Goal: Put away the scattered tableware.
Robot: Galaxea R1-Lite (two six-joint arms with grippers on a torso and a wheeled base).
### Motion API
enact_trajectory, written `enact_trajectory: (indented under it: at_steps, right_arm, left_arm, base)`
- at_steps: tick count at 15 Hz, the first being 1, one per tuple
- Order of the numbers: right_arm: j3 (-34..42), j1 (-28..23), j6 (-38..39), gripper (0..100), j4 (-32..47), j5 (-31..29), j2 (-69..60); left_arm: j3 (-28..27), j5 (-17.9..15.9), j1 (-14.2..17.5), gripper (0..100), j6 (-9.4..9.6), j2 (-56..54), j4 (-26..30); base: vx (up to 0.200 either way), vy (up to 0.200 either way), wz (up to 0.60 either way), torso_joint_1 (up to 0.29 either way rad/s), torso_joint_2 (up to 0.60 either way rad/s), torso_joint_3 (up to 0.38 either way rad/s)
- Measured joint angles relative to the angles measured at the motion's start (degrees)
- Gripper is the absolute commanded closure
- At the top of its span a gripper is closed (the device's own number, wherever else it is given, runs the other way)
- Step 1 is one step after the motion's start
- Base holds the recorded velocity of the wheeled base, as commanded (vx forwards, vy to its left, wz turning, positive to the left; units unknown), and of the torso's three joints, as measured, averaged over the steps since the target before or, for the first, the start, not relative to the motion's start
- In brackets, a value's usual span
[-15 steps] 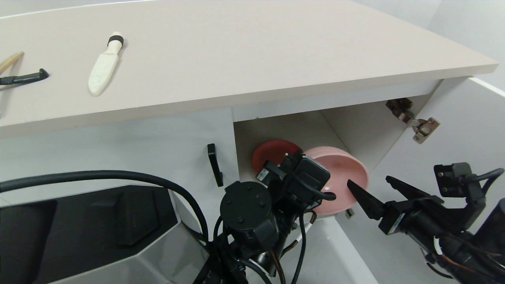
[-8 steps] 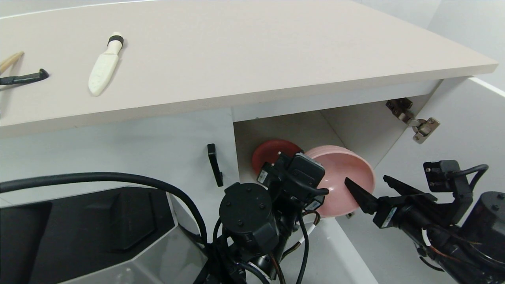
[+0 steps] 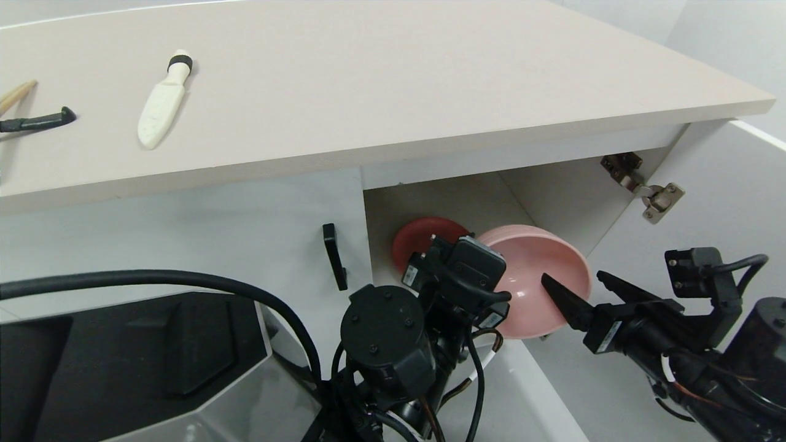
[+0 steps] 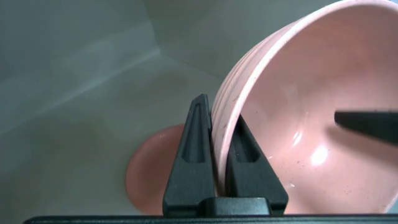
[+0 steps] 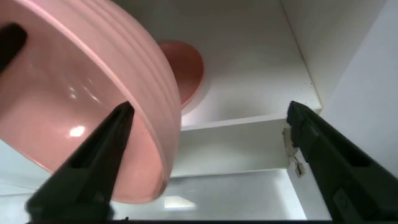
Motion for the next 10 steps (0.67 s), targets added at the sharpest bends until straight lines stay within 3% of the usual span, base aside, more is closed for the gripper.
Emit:
enact_trajectory:
  at_steps: [4, 5, 10]
  right_arm:
    - [0.3, 0.6, -0.1, 100, 0.1, 0.1, -0.9]
    - [0.3, 0.5, -0.1, 100, 0.2, 0.0, -1.0]
    - [0.4, 0.5, -0.1, 100, 0.0, 0.0, -0.5]
  left_arm:
    - [0.0, -0.2, -0.7, 100, -0.82, 1.0, 0.0]
    - [-0.1, -0.2, -0.9, 0, -1.34, 1.1, -0.1]
    - [0.3, -0.1, -2.8, 0, -2.38, 0.9, 0.0]
  base:
    - [0.000, 0.000, 0.00, 0.000, 0.00, 0.000]
    - [0.000, 0.000, 0.00, 0.000, 0.00, 0.000]
    - [0.000, 0.000, 0.00, 0.000, 0.00, 0.000]
